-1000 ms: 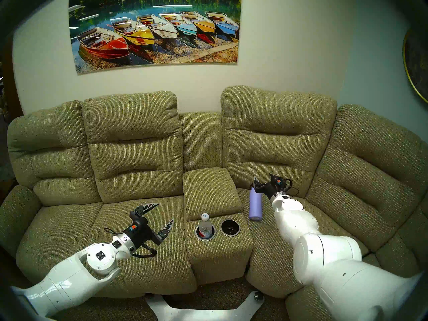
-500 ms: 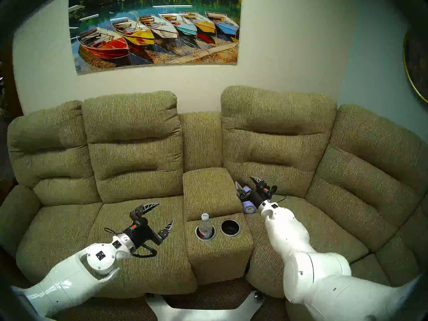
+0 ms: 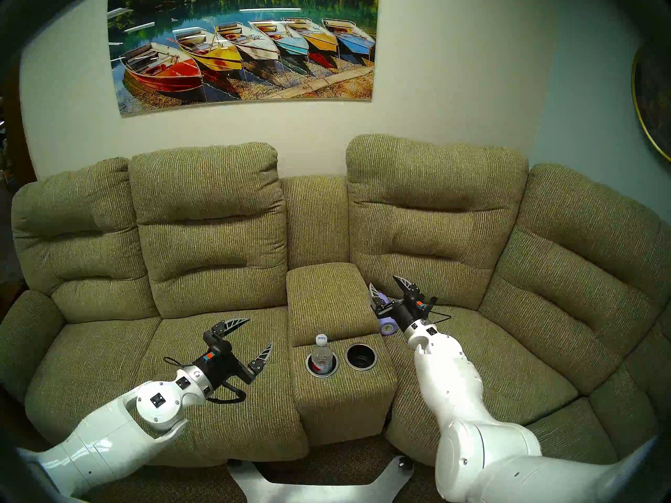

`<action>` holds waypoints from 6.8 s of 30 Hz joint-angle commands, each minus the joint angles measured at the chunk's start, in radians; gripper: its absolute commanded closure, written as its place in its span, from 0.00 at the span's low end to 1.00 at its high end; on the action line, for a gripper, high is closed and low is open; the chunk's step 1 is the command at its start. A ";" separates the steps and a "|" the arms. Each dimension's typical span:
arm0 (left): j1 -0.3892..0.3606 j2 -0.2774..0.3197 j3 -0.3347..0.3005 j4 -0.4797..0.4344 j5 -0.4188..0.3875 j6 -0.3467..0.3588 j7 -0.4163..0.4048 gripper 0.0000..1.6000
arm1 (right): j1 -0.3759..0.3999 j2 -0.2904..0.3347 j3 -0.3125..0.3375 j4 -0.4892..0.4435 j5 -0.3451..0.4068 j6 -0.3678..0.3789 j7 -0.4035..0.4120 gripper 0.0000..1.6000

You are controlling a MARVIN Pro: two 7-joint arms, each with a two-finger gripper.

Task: Take bottles out of cup holder

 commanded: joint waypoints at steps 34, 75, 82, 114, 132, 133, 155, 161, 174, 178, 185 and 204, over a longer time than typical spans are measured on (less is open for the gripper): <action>-0.003 0.001 0.000 -0.013 -0.002 -0.006 0.002 0.00 | -0.401 -0.126 -0.192 -0.551 0.016 0.301 -0.205 0.00; -0.003 0.004 0.003 -0.016 -0.004 -0.007 0.005 0.00 | -0.604 -0.106 -0.324 -0.856 0.023 0.530 -0.470 0.00; -0.003 0.005 0.003 -0.016 -0.005 -0.008 0.005 0.00 | -0.583 -0.105 -0.341 -0.826 0.018 0.531 -0.511 0.00; -0.005 0.006 0.006 -0.015 -0.006 -0.008 0.007 0.00 | -0.388 -0.124 -0.398 -0.578 -0.032 0.510 -0.504 0.00; -0.006 0.007 0.007 -0.015 -0.007 -0.008 0.008 0.00 | -0.300 -0.132 -0.425 -0.445 -0.072 0.502 -0.482 0.00; -0.006 0.007 0.007 -0.015 -0.007 -0.008 0.008 0.00 | -0.297 -0.134 -0.425 -0.441 -0.073 0.501 -0.481 0.00; -0.006 0.009 0.009 -0.015 -0.008 -0.008 0.009 0.00 | -0.200 -0.157 -0.406 -0.265 -0.072 0.485 -0.458 0.00; -0.006 0.009 0.009 -0.015 -0.008 -0.008 0.010 0.00 | -0.171 -0.154 -0.413 -0.210 -0.086 0.488 -0.449 0.00; -0.007 0.009 0.010 -0.015 -0.008 -0.008 0.010 0.00 | -0.104 -0.157 -0.419 -0.108 -0.116 0.476 -0.460 0.00; -0.007 0.010 0.010 -0.015 -0.009 -0.008 0.010 0.00 | -0.084 -0.160 -0.417 -0.075 -0.119 0.469 -0.463 0.00; -0.007 0.010 0.011 -0.015 -0.009 -0.008 0.011 0.00 | -0.046 -0.168 -0.414 -0.010 -0.120 0.457 -0.462 0.00; -0.008 0.011 0.013 -0.015 -0.010 -0.009 0.012 0.00 | 0.035 -0.180 -0.420 0.150 -0.119 0.395 -0.442 1.00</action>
